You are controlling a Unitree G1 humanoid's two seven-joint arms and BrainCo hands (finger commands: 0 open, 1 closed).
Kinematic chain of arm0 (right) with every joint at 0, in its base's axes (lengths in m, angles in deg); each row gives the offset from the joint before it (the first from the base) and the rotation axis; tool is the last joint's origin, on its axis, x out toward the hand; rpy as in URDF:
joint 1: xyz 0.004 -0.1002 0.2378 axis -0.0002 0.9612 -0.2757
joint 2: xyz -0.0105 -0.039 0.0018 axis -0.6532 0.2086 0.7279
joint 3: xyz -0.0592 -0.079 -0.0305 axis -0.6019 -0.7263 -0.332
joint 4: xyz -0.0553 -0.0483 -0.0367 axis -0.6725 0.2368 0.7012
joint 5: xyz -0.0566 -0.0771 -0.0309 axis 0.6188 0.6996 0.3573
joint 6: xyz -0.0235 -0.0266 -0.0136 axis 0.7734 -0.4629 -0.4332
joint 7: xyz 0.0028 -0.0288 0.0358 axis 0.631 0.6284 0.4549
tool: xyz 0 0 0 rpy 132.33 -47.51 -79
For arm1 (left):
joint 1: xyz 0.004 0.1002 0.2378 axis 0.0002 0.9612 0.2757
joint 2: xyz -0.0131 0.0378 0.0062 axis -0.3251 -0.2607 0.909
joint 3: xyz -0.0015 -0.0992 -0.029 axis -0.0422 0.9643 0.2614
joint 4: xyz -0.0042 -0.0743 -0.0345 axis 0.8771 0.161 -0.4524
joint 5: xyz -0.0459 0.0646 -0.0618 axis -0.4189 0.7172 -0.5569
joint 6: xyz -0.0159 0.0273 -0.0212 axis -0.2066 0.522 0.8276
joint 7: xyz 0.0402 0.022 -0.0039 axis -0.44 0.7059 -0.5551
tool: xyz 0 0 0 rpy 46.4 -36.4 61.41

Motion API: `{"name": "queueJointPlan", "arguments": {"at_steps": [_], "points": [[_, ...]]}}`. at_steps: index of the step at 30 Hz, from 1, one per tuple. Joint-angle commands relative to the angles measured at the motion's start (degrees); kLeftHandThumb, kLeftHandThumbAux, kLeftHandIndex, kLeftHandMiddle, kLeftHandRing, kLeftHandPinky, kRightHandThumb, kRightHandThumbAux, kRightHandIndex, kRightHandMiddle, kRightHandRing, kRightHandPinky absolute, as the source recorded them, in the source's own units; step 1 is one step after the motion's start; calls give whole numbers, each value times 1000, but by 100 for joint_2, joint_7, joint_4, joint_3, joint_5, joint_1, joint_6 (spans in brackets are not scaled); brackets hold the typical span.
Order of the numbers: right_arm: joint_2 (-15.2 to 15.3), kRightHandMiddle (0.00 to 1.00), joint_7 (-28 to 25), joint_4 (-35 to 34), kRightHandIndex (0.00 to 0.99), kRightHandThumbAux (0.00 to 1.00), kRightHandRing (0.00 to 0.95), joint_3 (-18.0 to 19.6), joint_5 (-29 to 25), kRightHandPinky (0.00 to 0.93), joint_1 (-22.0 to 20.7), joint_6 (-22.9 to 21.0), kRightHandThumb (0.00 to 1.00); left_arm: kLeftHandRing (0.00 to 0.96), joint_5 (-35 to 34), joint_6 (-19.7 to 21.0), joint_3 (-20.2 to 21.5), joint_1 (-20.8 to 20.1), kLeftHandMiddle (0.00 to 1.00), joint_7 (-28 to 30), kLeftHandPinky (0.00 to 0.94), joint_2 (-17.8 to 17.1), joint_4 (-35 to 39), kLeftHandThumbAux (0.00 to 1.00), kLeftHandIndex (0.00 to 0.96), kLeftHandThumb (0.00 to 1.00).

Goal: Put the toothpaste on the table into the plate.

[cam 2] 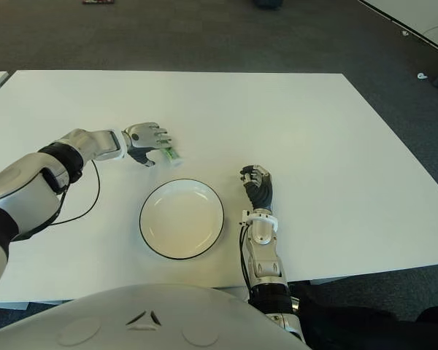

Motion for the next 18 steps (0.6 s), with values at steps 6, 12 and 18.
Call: {"name": "queueJointPlan", "arguments": {"at_steps": [6,12,18], "points": [[-45,485,44,-2,425,730,487,39,1,507,34,98,708,0,260,361,-489,264,0,281,19,514,-685,312,0,372],[-25,488,66,-11,425,730,493,24,59,515,46,112,708,0,94,440,-490,311,0,405,40,618,-833,308,0,414],[-25,490,62,-36,426,730,496,28,55,515,69,123,708,0,-9,462,-437,353,0,478,34,665,-891,312,0,448]]}}
